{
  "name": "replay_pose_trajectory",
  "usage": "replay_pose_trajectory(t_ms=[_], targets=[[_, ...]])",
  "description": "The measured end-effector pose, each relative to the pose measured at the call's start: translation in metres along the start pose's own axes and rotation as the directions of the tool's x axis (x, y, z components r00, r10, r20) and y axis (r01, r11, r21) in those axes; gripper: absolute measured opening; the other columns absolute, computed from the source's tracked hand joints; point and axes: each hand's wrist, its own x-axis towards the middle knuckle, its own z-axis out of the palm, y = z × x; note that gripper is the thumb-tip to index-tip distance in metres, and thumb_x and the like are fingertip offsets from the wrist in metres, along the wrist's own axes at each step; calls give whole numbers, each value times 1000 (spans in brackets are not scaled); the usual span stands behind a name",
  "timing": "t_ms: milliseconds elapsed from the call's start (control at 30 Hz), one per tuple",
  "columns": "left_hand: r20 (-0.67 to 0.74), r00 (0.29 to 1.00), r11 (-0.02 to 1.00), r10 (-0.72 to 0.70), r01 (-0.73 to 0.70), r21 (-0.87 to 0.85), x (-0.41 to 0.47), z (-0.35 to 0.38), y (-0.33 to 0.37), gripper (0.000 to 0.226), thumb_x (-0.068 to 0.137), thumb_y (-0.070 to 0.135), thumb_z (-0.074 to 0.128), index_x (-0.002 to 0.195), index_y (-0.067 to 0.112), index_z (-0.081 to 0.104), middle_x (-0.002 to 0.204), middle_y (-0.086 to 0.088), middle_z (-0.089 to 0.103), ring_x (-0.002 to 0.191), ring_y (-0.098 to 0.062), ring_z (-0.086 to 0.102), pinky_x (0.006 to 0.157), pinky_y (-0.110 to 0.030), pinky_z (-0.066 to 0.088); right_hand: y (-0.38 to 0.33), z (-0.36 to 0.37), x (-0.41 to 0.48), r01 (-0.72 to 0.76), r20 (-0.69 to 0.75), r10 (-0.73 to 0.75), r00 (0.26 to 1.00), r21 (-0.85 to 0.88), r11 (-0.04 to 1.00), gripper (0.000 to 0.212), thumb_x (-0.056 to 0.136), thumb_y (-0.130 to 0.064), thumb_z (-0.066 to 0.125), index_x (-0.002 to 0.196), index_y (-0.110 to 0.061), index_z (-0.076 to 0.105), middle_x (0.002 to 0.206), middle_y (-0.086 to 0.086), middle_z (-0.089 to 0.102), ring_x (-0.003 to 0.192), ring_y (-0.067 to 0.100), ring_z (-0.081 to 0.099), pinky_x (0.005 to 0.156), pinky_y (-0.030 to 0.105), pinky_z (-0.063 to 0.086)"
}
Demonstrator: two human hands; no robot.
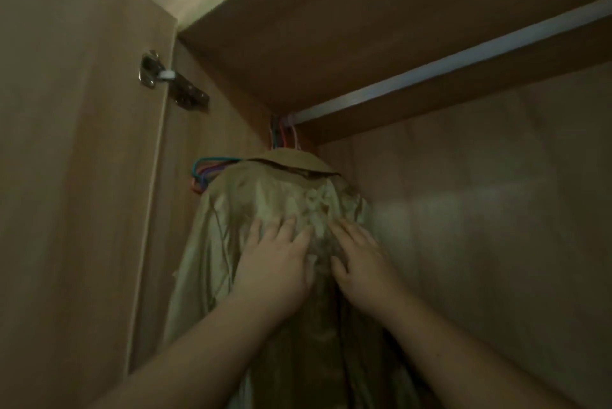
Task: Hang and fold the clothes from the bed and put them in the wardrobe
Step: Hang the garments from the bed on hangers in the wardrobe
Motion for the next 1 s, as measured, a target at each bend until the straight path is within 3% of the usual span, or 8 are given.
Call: replay_pose_trajectory(t_ms=[200, 333, 500, 700, 833, 900, 1000], targets=[[-37, 999, 912, 29, -42, -407, -93, 5, 46, 69, 81, 45, 32, 148, 30, 39, 154, -1, 40, 145, -23, 29, 119, -46, 23, -33, -60, -129, -194, 1, 199, 980, -228, 954, 64, 86, -44, 37, 149, -33, 28, 155, -2, 34, 142, 23, 29, 113, 43, 33], [18, 993, 735, 117, -74, -674, -175, -4, 108, 67, 85, 49, 33, 150, 33, 33, 157, 0, 36, 146, -23, 25, 119, -49, 23, -54, -110, -245, -346, 8, 377, 926, -374, 861, 65, 88, -46, 32, 151, -30, 29, 155, 2, 35, 143, 24, 29, 113, 43, 32], [16, 933, 501, 360, -179, -847, -286, -47, 178, 62, 95, 41, 43, 153, 25, 30, 159, -6, 33, 148, -27, 21, 121, -50, 18, -109, -188, -408, -547, -16, 634, 773, -524, 653, 62, 98, -42, 43, 154, -30, 21, 161, -1, 23, 148, 20, 14, 120, 41, 18], [-127, 762, 217, 635, -334, -917, -433, -124, 235, 61, 91, 44, 42, 149, 26, 39, 156, -5, 38, 146, -28, 28, 118, -53, 24, -220, -284, -574, -667, -93, 844, 527, -660, 344, 66, 95, -47, 40, 155, -35, 16, 163, -4, 18, 150, 19, 10, 120, 43, 20], [-150, 657, 12, 738, -235, -972, -527, -180, 262, 62, 89, 45, 46, 148, 25, 44, 157, -5, 38, 148, -30, 26, 119, -50, 24, -308, -332, -661, -683, -175, 915, 363, -718, 134, 69, 92, -45, 47, 155, -32, 21, 160, -1, 26, 149, 21, 17, 118, 40, 22], [-168, 573, -64, 802, -197, -978, -574, -210, 272, 66, 89, 49, 41, 151, 27, 37, 160, -2, 31, 151, -27, 17, 121, -45, 20, -354, -356, -699, -691, -215, 935, 283, -722, 44, 70, 90, -41, 50, 154, -30, 25, 160, 1, 28, 149, 23, 19, 118, 41, 24], [-251, 434, -146, 865, -261, -954, -645, -265, 281, 69, 91, 57, 29, 155, 37, 19, 165, 4, 16, 152, -22, 5, 122, -42, 13, -426, -400, -751, -694, -291, 936, 199, -716, -75, 72, 86, -34, 56, 153, -27, 30, 159, 4, 30, 148, 26, 23, 117, 42, 27]])
